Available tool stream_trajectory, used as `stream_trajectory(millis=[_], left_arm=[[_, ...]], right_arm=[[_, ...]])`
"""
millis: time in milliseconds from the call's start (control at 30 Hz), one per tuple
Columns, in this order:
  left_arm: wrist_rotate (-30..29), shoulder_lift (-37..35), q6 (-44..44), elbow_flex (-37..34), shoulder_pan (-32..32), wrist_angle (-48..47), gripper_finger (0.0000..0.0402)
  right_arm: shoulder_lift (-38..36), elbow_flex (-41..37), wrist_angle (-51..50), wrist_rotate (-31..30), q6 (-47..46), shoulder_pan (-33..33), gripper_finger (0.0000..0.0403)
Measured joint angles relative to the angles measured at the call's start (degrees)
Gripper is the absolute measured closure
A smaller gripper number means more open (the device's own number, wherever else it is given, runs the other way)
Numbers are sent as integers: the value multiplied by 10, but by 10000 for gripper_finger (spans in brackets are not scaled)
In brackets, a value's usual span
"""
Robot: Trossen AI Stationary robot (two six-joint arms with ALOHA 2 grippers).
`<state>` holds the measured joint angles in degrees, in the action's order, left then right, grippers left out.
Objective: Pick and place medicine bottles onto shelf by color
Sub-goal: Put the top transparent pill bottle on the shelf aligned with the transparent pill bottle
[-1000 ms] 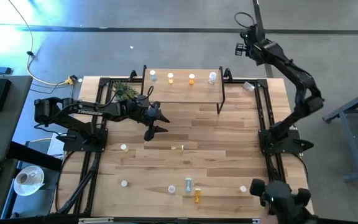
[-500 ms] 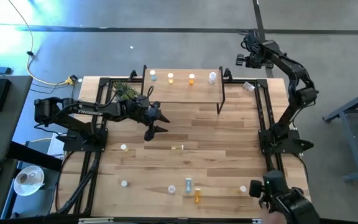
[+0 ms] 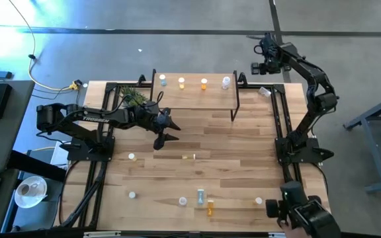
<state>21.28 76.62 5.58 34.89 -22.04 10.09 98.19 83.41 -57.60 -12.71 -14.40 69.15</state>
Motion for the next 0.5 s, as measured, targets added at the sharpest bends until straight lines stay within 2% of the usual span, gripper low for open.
stream_trajectory(millis=[233, 500], left_arm=[[0, 0, 0, 0, 0, 0, 186], [0, 0, 0, 0, 0, 0, 186]], right_arm=[[0, -47, 26, 31, 70, 10, 258], [1, -52, 25, 12, 94, -3, 258]])
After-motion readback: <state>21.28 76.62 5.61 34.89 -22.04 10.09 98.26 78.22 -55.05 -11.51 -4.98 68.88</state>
